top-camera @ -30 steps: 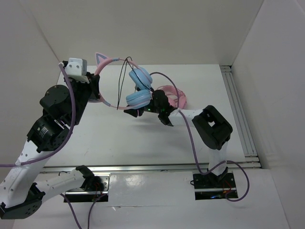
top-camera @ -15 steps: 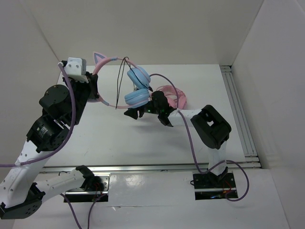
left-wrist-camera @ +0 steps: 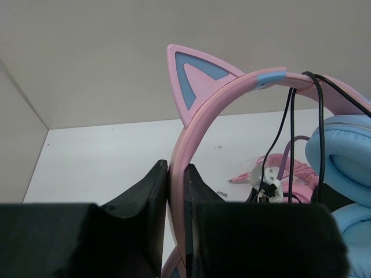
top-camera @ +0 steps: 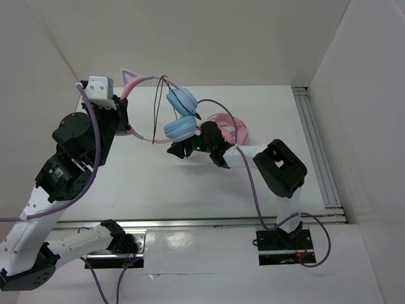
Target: Wrap the headphones
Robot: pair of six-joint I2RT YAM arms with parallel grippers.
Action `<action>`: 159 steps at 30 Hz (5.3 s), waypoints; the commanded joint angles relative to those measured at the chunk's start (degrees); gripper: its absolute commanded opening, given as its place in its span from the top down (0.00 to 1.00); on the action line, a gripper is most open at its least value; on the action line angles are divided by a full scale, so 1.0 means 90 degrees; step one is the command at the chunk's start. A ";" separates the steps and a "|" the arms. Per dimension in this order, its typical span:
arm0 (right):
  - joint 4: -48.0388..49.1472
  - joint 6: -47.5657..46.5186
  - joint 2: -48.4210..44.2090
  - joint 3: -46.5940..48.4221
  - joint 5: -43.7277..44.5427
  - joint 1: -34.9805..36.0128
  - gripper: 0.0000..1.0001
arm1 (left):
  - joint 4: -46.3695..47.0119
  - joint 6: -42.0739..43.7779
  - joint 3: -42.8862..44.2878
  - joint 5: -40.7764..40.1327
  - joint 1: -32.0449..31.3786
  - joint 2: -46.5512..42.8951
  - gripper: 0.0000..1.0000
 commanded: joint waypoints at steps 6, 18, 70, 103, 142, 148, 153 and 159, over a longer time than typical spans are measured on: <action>0.0140 -0.0176 -0.0026 -0.0248 0.0023 0.0169 0.47 | 0.0667 -0.0375 0.0502 -0.0292 -0.0028 0.0025 1.00; -0.0027 -0.0323 -0.0123 -0.0403 0.0452 0.0384 1.00 | 0.0549 -0.0727 0.0433 -0.0848 -0.0028 0.0035 1.00; -0.6366 -0.4063 -0.2916 0.1423 0.6857 0.4115 0.98 | 0.0189 0.1666 -0.3268 0.4980 0.1691 0.0152 1.00; -0.4286 -0.4942 -0.2839 -0.0325 0.8295 0.2924 0.68 | -0.1432 0.2330 -0.1950 0.5802 0.1447 0.0952 1.00; -0.3416 -0.3956 -0.3591 -0.1273 0.5805 0.1361 1.00 | -0.0759 0.2008 -0.1442 0.6095 0.2061 0.0748 1.00; -0.3475 -0.3838 -0.3357 -0.1147 0.5452 0.1175 0.90 | -0.0408 0.1725 -0.1442 0.6406 0.2393 0.0835 1.00; -0.3611 -0.3711 -0.3356 -0.1000 0.5190 0.1058 0.76 | -0.0466 0.1725 -0.1373 0.6534 0.2394 0.0992 1.00; -0.3611 -0.3585 -0.3356 -0.1058 0.5111 0.0941 0.71 | -0.0525 0.1725 -0.1315 0.6418 0.2394 0.1167 1.00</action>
